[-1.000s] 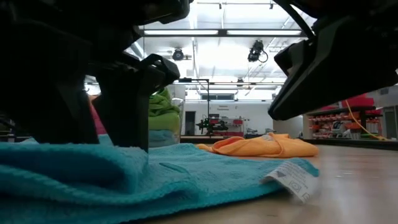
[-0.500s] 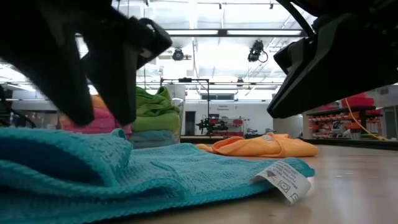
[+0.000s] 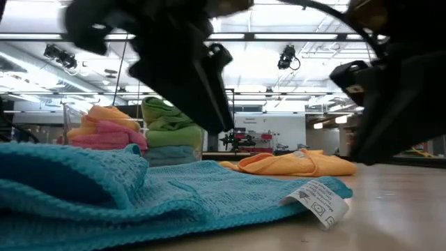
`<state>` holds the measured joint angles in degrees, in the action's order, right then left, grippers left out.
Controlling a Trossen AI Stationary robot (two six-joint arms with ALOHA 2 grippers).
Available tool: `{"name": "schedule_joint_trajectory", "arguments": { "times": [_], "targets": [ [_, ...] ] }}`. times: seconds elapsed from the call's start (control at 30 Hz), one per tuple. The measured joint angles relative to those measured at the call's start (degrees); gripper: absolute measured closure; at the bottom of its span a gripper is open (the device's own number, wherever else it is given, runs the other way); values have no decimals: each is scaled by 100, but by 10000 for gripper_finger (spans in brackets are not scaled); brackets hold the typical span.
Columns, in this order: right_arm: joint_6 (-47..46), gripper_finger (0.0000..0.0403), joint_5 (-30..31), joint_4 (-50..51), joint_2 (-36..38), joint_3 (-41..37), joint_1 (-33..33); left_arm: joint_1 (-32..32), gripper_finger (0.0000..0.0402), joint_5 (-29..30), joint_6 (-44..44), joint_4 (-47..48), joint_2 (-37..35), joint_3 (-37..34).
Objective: Fold microfiber towels
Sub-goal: Fold the blue microfiber towel
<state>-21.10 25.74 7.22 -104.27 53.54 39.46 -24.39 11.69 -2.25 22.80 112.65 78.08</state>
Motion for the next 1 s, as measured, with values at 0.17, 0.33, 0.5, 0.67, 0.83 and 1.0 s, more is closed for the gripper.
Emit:
{"name": "schedule_joint_trajectory", "arguments": {
  "times": [0.17,0.33,0.5,0.67,0.83,1.0],
  "targets": [
    [-66,354,-51,320,114,-7,259,215,213,-296,303,-137,178,-9],
    [-124,354,120,465,268,-7,398,355,186,-457,632,-213,277,4],
    [-100,354,141,392,271,-9,393,541,181,-690,948,-234,297,2],
    [-38,354,183,262,271,-8,331,756,195,-1064,1158,-242,299,2],
    [-15,354,212,187,271,-9,304,902,208,-1525,1198,-194,524,1],
    [8,354,213,149,271,-7,304,953,214,-1628,1317,-200,712,28]
  ]
}}
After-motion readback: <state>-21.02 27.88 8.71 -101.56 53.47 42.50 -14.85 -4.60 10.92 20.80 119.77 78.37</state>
